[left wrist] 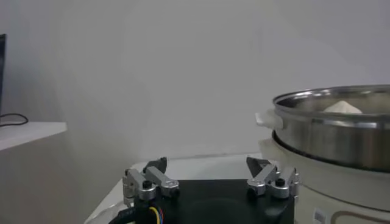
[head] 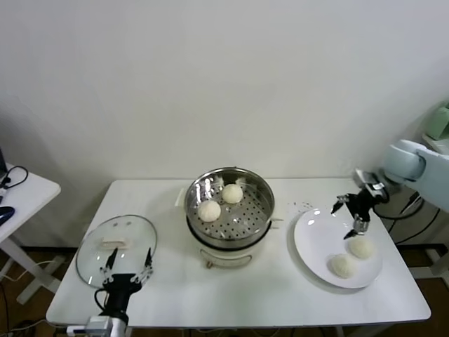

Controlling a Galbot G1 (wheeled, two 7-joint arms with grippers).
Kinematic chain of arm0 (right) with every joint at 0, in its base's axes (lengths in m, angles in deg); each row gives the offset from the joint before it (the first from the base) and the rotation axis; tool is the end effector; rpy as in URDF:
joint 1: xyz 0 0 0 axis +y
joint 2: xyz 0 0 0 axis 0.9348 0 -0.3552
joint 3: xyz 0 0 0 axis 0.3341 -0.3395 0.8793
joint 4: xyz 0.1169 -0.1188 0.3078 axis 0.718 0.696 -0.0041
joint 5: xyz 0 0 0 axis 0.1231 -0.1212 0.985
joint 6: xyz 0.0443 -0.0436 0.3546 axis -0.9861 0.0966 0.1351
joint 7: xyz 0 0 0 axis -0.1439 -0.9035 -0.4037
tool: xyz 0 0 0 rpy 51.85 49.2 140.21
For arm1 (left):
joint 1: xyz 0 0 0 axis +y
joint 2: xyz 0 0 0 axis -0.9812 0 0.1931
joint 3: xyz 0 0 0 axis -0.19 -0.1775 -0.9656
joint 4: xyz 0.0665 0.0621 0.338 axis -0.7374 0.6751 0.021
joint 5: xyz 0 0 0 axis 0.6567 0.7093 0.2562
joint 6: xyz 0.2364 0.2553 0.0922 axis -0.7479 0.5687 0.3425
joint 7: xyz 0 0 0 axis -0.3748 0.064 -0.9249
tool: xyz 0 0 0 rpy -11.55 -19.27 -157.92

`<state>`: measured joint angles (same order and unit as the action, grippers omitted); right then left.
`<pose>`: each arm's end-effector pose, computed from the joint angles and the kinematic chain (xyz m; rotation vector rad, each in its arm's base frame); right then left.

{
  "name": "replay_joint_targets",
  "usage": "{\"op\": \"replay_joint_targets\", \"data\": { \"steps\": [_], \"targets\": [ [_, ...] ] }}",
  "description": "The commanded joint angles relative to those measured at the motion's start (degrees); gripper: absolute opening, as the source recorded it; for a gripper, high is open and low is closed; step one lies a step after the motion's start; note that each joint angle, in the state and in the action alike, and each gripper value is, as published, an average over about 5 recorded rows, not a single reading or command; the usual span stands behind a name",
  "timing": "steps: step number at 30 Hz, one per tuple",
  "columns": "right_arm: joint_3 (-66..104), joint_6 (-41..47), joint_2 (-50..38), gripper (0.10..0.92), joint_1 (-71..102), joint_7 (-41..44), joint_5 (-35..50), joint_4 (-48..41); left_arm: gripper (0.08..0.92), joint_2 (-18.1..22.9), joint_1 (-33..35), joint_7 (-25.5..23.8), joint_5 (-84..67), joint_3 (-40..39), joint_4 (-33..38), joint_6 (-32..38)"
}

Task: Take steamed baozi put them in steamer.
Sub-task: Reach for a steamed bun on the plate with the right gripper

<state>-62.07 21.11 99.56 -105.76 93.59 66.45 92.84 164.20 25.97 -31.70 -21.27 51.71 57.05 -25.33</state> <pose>0.5026 -0.2247 -0.1306 1.4245 -1.3331 1.1988 0.1446 0.0460 -0.3376 0.1078 -2.9809 -0.1529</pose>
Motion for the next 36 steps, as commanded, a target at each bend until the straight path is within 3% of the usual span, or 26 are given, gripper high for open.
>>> {"op": "replay_joint_targets", "data": {
  "steps": [1,36],
  "targets": [
    [7.1,-1.6,-3.9,0.823,12.8,-0.1,-8.2,-0.1,0.823,0.4,0.4,0.1,0.8,0.1,-0.1,0.1],
    [10.8,-2.0,1.6,0.823,20.3,-4.5,-9.0,-4.5,0.823,1.4,1.6,-0.1,0.3,-0.3,-0.4,0.2]
  ]
}}
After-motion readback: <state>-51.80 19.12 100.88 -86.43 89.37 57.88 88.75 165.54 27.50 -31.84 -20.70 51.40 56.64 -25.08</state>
